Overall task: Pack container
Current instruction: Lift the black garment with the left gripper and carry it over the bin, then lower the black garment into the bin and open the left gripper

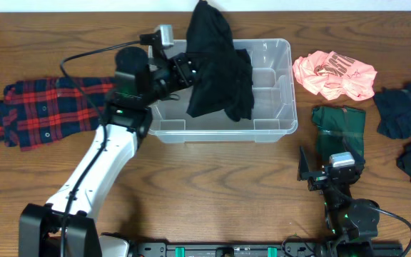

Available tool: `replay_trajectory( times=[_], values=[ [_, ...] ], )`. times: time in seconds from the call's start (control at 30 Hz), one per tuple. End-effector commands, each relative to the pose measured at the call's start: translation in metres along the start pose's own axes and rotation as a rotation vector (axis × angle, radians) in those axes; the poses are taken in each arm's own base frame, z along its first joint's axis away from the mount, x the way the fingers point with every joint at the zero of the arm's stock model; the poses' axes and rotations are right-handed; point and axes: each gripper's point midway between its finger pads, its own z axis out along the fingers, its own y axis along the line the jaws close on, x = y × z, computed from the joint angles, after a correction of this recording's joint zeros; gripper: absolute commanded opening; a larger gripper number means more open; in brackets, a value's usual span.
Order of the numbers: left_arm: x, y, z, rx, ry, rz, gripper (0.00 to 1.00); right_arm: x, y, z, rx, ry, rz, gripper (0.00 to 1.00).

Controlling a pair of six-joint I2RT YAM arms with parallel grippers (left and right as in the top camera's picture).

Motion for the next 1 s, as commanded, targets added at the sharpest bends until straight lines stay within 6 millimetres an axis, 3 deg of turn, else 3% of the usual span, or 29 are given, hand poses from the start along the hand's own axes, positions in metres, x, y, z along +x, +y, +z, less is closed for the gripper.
replay_trajectory(
  times=[0.0,0.27,0.53,0.73,0.87,0.97],
  values=[
    [-0.015,-0.032,0.003,0.04,-0.086,0.013,0.06,0.001,-0.004,0.0,0.017,0.002,0.015,0.99],
    [0.007,-0.042,0.021,-0.006,-0.114,-0.103,0.06,0.001,-0.004,0.0,0.017,0.002,0.015,0.99],
    [0.035,-0.001,0.021,-0.203,-0.06,-0.179,0.06,0.001,-0.004,0.0,0.017,0.002,0.015,0.99],
    [0.041,0.005,0.02,-0.23,-0.037,-0.145,0.07,0.001,-0.004,0.0,0.017,0.002,0.015,0.99],
    [0.042,0.006,0.02,-0.237,-0.018,-0.027,0.5,0.001,-0.004,0.0,0.017,0.002,0.015,0.99],
    [0.041,0.015,0.016,-0.264,-0.002,0.041,0.58,0.001,-0.004,0.0,0.017,0.002,0.015,0.99]
  ],
)
